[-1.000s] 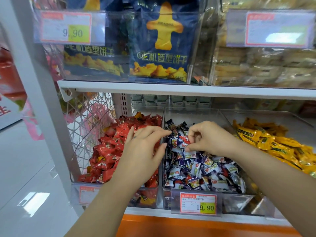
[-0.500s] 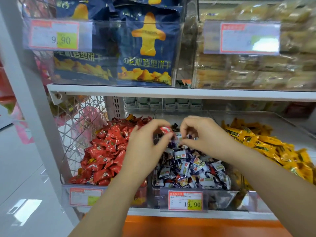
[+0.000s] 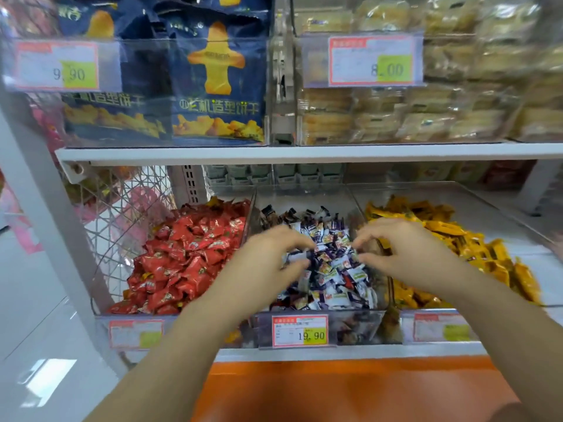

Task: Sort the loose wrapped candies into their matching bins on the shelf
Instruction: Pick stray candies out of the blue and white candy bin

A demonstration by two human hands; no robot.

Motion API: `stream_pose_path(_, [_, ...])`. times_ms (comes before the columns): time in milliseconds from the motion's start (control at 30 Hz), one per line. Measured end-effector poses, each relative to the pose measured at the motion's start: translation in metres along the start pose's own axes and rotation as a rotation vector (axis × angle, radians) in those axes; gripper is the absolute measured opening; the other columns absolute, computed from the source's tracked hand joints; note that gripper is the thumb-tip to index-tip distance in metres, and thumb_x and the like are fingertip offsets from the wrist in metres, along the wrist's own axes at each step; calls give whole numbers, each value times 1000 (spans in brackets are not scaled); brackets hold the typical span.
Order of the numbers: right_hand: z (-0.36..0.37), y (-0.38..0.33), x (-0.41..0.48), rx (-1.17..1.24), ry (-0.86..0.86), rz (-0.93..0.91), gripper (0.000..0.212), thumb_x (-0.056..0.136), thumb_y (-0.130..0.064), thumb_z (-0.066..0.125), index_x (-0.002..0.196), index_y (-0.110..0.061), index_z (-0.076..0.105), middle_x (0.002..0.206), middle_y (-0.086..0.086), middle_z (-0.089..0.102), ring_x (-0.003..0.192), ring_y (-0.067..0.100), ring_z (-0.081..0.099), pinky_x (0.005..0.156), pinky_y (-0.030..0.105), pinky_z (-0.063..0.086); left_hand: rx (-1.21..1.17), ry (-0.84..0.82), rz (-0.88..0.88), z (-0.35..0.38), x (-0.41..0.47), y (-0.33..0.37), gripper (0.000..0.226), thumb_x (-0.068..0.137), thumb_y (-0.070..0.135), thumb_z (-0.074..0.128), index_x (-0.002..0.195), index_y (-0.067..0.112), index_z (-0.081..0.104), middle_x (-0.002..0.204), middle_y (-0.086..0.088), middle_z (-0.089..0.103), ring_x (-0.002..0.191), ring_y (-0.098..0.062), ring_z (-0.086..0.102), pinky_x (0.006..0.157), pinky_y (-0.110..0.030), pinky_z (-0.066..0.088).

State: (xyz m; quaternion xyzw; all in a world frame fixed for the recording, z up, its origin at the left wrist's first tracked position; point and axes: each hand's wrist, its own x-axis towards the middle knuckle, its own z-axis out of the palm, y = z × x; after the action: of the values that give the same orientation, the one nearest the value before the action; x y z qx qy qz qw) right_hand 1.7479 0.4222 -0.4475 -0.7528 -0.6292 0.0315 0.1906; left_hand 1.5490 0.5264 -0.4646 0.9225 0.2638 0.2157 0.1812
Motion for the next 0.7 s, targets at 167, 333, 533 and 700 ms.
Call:
stream_pose_path(167, [3,16,-21,1,-84,13,27,86,-31,65,113,-33,63,141,-13,41,128,3,37,103,19,26,18,-293,-17,50,34,20,35,91,29,61,125,26,57,117,5,62,103,-11,58,91,-33,49])
stream_pose_path(333, [2,22,-22,58,-107,-17,27,87,-28,66,113,-33,63,143,-14,37,130,3,34,106,20,25,200,-302,-30,73,54,27,40,86,37,64,123,27,55,112,2,64,100,-21,60,82,-36,51])
stream_pose_path(533, [1,26,-17,101,-131,-21,30,87,-28,65,116,-33,62,140,-12,39,128,5,36,107,23,28,293,-275,-34,72,62,31,38,87,32,65,121,27,49,112,5,65,103,-20,58,82,-33,40])
stream_pose_path(700, [-1,22,-14,93,-133,-9,30,89,-29,63,119,-34,60,136,-13,42,126,5,39,104,22,29,92,-166,-79,41,50,19,42,87,24,67,125,32,50,96,13,61,85,-10,61,82,-35,52])
